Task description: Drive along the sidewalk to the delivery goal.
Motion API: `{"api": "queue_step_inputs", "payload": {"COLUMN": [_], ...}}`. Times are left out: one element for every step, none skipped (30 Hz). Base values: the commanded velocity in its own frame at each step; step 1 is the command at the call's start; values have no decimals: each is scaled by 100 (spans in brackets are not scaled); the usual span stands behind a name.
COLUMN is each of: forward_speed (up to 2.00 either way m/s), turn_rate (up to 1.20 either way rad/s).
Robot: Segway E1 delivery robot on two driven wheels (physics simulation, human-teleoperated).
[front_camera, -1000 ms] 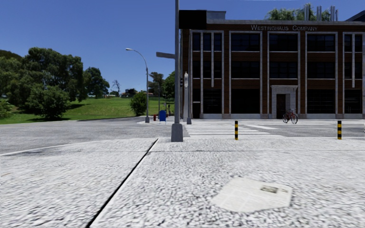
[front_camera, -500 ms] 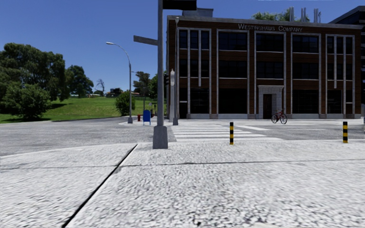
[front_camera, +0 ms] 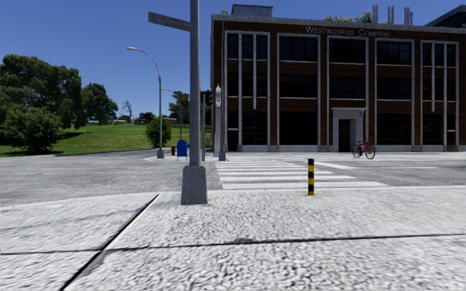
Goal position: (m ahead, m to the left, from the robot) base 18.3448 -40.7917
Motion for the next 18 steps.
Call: {"api": "queue_step_inputs", "payload": {"forward_speed": [200, 200, 200, 200, 200, 200, 200, 200, 200, 200, 200, 200, 200, 200, 200, 200, 200, 200], "turn_rate": [-7, -12, -12, -15, -18, -20, -21, -21, -22, -22, -22, -22, -22, -22, -22, -22, -22, -22]}}
